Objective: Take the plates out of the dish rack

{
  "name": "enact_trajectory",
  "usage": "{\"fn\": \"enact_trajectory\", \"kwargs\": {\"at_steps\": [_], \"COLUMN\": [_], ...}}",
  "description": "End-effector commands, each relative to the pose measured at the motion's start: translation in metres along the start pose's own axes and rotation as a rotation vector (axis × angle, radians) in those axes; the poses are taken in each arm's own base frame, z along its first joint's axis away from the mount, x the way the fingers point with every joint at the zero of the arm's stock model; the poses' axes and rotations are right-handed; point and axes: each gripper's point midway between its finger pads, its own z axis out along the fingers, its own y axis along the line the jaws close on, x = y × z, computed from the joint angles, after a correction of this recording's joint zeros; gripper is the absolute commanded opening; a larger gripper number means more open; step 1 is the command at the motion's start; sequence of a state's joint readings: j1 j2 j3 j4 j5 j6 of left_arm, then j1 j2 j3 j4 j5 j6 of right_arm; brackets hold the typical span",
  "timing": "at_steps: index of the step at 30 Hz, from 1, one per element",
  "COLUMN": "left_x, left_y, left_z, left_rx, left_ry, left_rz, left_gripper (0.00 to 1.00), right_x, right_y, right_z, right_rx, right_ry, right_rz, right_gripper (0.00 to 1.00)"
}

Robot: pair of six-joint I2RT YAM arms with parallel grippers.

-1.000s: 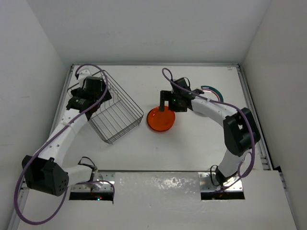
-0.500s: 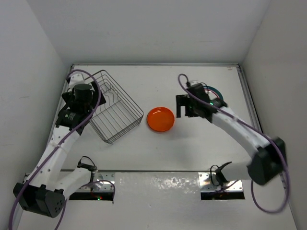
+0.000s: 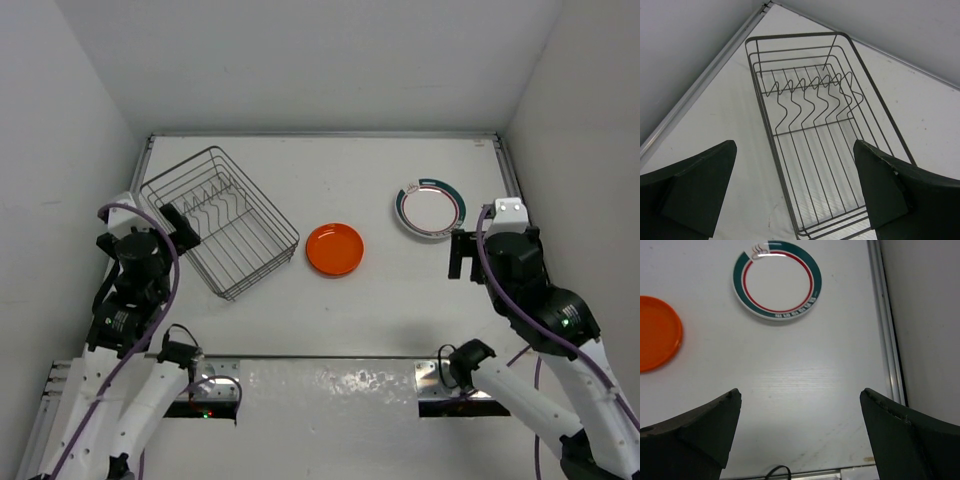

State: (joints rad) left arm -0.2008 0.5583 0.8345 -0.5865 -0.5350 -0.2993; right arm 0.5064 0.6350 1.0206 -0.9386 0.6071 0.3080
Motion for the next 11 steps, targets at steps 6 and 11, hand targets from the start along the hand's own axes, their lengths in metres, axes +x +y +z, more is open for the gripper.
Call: {"fn": "enact_trajectory", "kwargs": {"at_steps": [6,11], "left_x": [0.004,0.002], "left_y": [0.011,0.015], "left_z": [-0.005,-0.010], "left_rx": [-0.017,-0.021], "left_ry": [-0.040,-0.065], "left_rz": [-0.052,-0.082], "left_gripper": [1.00,1.00], "right_x": [0.041,0.044], "right_y": [-0.025,-0.021], "right_z": [-0.012,-0.012], "right_rx": [0.058,0.036], "right_ry": [0.062,0.055], "right_rz": [-0.089,-0.066], "right_gripper": [0.99,0.99]}}
